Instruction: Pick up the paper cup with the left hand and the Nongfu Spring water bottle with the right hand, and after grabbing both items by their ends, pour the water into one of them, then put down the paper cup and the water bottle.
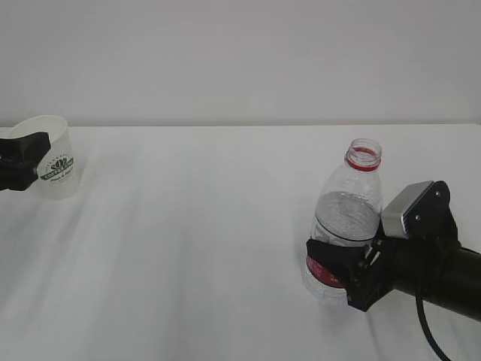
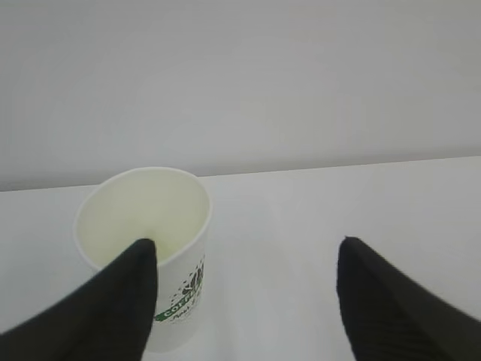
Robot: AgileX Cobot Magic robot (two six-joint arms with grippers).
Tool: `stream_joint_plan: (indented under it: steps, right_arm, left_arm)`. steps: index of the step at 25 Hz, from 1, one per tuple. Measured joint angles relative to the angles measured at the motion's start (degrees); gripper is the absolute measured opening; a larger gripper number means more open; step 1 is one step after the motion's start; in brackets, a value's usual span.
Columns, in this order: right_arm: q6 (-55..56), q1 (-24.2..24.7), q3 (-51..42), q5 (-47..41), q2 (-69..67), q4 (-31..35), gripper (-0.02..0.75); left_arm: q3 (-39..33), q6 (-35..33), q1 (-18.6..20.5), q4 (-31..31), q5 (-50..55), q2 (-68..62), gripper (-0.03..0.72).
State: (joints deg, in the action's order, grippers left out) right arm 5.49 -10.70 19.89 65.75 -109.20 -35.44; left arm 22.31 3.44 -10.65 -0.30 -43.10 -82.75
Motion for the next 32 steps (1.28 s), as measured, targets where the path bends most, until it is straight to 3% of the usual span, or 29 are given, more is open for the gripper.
stream_joint_plan:
  steps: [9, 32]
  right_arm:
    - [0.00, 0.00, 0.00, -1.76, 1.46, 3.00, 0.503]
    - [-1.35, 0.00, -2.53, -13.81, 16.68, 24.24, 0.501]
  left_arm:
    - [0.00, 0.00, 0.00, -2.73, 1.07, 0.00, 0.499]
    - [0.00, 0.00, 0.00, -2.95, 2.50, 0.00, 0.496]
